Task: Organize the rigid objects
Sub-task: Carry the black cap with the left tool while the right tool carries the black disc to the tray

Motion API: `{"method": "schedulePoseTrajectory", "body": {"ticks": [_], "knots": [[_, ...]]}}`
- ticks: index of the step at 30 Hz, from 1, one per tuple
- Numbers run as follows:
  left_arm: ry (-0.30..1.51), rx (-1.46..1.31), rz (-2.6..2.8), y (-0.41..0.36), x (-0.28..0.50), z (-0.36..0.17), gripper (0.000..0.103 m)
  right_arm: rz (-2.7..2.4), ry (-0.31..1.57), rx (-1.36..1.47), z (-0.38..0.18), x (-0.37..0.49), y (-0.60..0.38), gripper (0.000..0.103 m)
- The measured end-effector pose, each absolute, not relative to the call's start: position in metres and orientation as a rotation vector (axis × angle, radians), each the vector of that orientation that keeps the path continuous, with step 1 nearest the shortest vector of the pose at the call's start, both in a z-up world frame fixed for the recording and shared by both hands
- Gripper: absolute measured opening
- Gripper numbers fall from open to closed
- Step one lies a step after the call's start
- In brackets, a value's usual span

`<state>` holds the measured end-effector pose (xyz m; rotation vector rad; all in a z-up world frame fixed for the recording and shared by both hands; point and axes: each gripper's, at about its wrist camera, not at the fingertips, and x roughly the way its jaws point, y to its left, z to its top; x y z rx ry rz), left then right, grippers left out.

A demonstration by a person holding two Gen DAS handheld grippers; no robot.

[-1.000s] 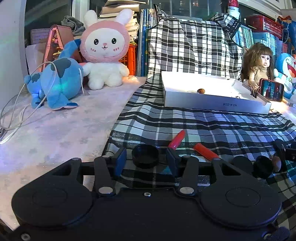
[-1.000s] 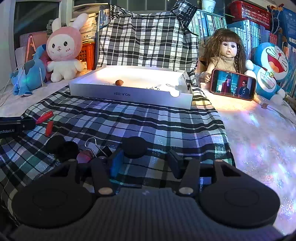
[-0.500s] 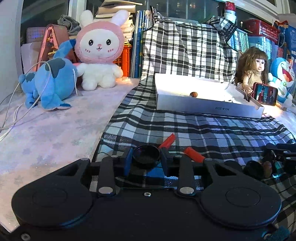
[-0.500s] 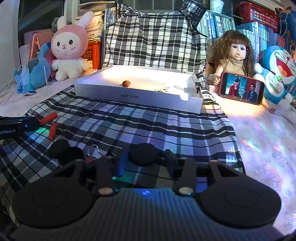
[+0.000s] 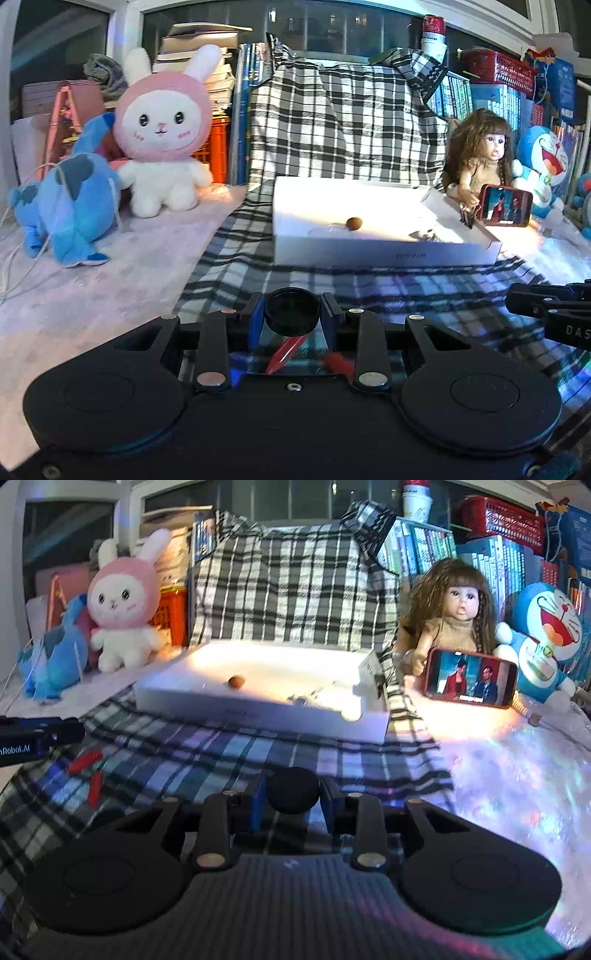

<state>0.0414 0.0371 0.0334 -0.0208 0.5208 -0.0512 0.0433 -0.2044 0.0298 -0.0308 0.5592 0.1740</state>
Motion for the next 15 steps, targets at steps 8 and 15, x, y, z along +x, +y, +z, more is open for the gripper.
{"method": "schedulePoseTrajectory", "body": {"ticks": [8, 15], "knots": [[0.526, -0.048, -0.119, 0.022, 0.07, 0.047, 0.031, 0.162, 0.553, 0.023, 0.043, 0.07, -0.212, 0.038], [0.549, -0.073, -0.163, 0.015, 0.111, 0.058, 0.031, 0.167, 0.623, 0.087, 0.05, 0.109, -0.221, 0.037]]}}
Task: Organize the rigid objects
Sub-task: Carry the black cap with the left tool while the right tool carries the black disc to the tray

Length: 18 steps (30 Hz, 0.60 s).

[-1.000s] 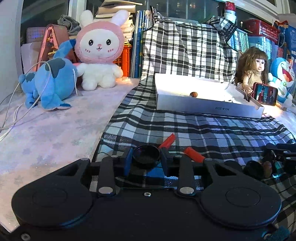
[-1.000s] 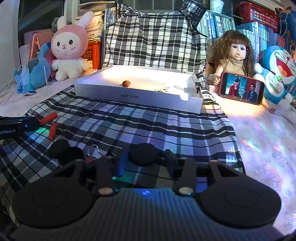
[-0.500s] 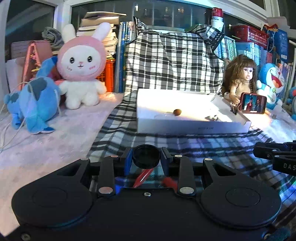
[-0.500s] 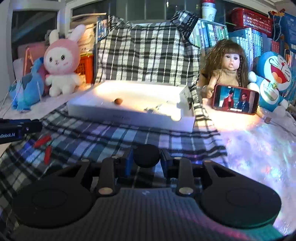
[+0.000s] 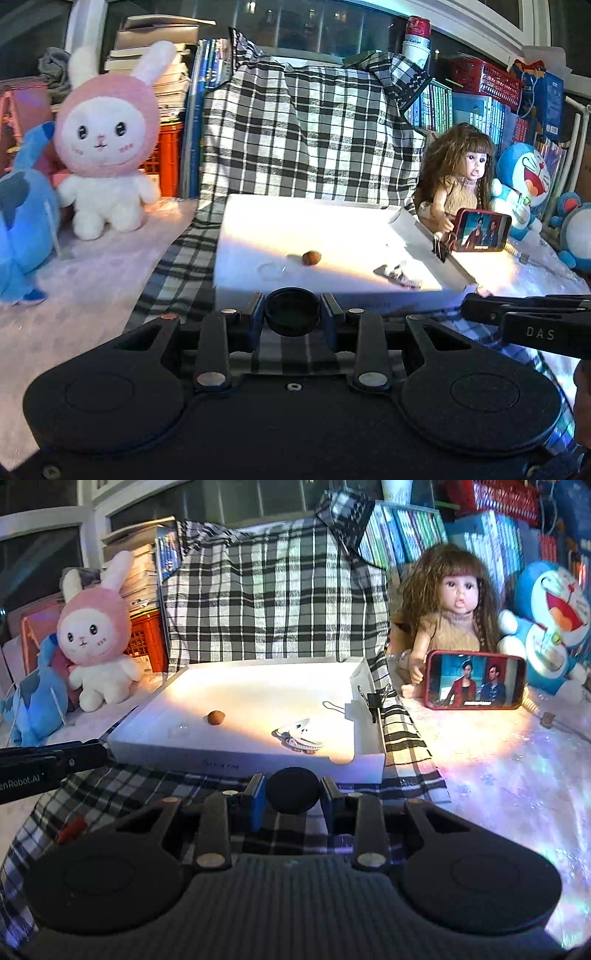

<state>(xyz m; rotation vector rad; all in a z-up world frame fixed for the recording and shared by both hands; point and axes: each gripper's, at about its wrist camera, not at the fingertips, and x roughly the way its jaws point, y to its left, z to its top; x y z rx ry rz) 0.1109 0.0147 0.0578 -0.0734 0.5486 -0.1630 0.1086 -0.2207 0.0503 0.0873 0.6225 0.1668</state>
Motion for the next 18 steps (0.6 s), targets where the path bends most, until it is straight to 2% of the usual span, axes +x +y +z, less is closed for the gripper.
{"method": "schedulePoseTrajectory", "body": {"ticks": [9, 18], "knots": [[0.607, -0.067, -0.197, 0.002, 0.19, 0.07, 0.031, 0.153, 0.705, 0.139, 0.062, 0.18, -0.226, 0.037], [0.721, -0.138, -0.175, -0.004, 0.288, 0.056, 0.031, 0.127, 0.815, 0.188, 0.054, 0.257, -0.216, 0.037]]}}
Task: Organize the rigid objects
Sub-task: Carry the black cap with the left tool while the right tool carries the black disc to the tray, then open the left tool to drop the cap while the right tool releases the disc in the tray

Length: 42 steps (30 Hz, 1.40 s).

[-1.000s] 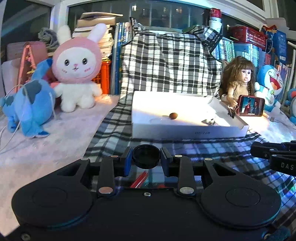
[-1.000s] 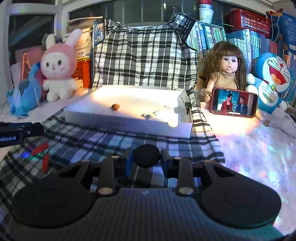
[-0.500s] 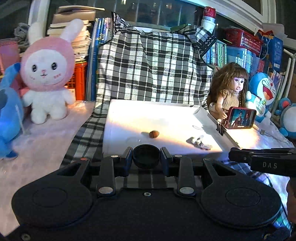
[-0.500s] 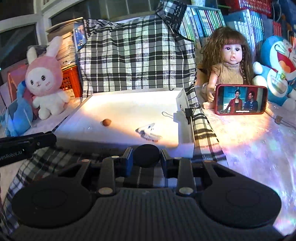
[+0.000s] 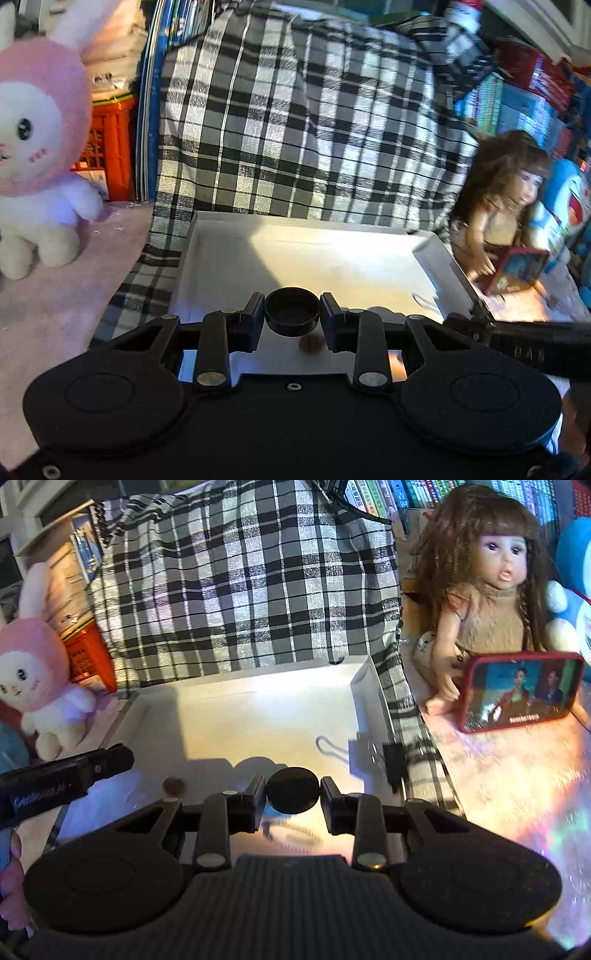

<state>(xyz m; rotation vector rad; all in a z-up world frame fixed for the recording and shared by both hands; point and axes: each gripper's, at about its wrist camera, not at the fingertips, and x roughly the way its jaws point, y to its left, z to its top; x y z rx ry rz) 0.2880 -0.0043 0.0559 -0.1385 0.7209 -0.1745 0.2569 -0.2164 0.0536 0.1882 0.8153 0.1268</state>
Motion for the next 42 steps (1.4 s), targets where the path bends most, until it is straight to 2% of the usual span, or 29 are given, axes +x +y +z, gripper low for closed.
{"method": "schedulePoseTrajectory", "body": {"ticks": [13, 28, 31, 33, 34, 37, 39, 42], "knots": [[0.78, -0.111, -0.122, -0.011, 0.325, 0.012, 0.031, 0.1, 0.84, 0.139, 0.024, 0.287, -0.199, 0.037], [0.752, -0.032, -0.121, -0.018, 0.324, 0.009, 0.032, 0.101, 0.811, 0.119, 0.024, 0.287, -0.196, 0.041], [0.748, -0.04, -0.125, -0.017, 0.32, 0.012, 0.04, 0.104, 0.805, 0.143, 0.025, 0.285, -0.199, 0.044], [0.738, -0.036, -0.126, -0.017, 0.316, 0.016, 0.044, 0.102, 0.8, 0.153, 0.027, 0.281, -0.201, 0.055], [0.733, -0.034, -0.125, -0.016, 0.313, 0.018, 0.045, 0.105, 0.795, 0.157, 0.028, 0.279, -0.202, 0.056], [0.713, -0.041, -0.123, -0.015, 0.301, 0.028, 0.059, 0.107, 0.772, 0.156, 0.033, 0.27, -0.202, 0.06], [0.69, -0.032, -0.134, -0.014, 0.288, 0.035, 0.072, 0.103, 0.745, 0.145, 0.038, 0.261, -0.203, 0.068], [0.645, -0.014, -0.148, -0.012, 0.265, 0.048, 0.077, 0.112, 0.702, 0.145, 0.044, 0.242, -0.206, 0.075]]}}
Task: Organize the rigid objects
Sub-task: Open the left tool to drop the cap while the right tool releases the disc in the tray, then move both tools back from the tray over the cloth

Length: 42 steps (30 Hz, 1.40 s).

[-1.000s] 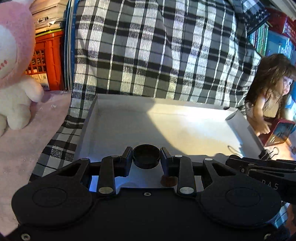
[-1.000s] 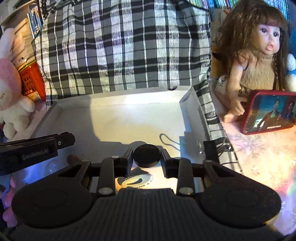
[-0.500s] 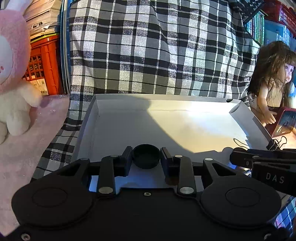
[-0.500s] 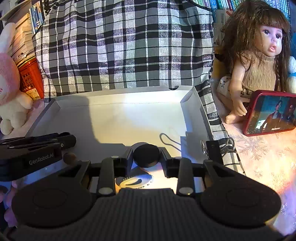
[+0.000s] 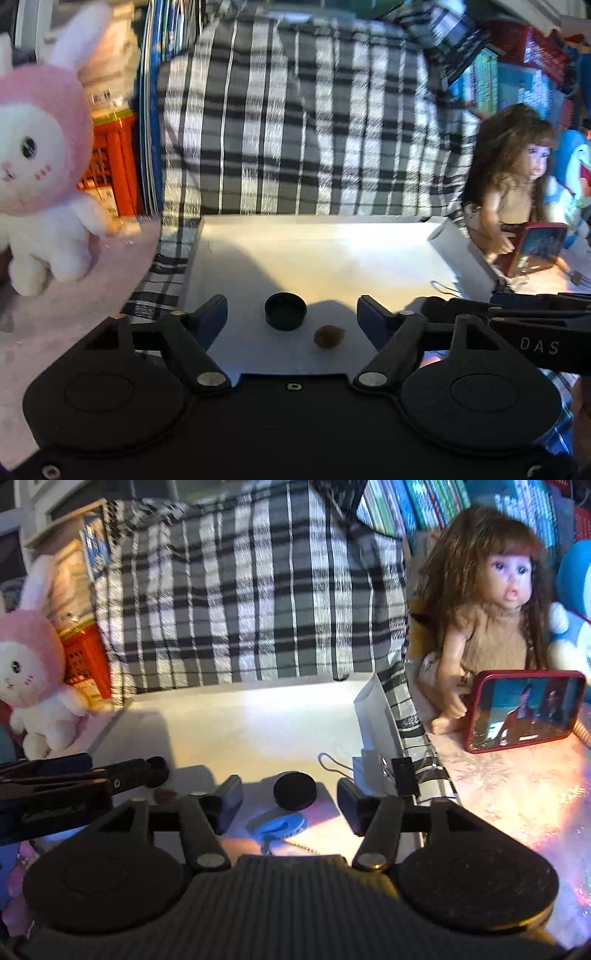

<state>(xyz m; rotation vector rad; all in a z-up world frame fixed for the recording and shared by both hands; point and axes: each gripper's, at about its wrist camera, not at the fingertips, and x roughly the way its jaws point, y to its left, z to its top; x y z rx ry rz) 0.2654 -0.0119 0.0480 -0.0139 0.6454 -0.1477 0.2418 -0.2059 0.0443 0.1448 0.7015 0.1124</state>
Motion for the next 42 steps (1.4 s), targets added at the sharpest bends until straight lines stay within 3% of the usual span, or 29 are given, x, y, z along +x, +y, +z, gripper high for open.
{"method": "schedulePoseTrajectory", "body": {"ticks": [6, 24, 42], "knots": [[0.582, -0.023, -0.18, -0.009, 0.217, 0.067, 0.085, 0.132, 0.653, 0.136, 0.052, 0.204, -0.209, 0.083], [0.485, 0.009, -0.192, -0.015, 0.085, 0.057, 0.088, 0.165, 0.533, 0.044, 0.056, 0.092, -0.211, 0.093], [0.473, 0.014, -0.145, -0.003, 0.02, 0.034, 0.089, 0.158, 0.515, 0.008, 0.041, 0.034, -0.217, 0.095]]}}
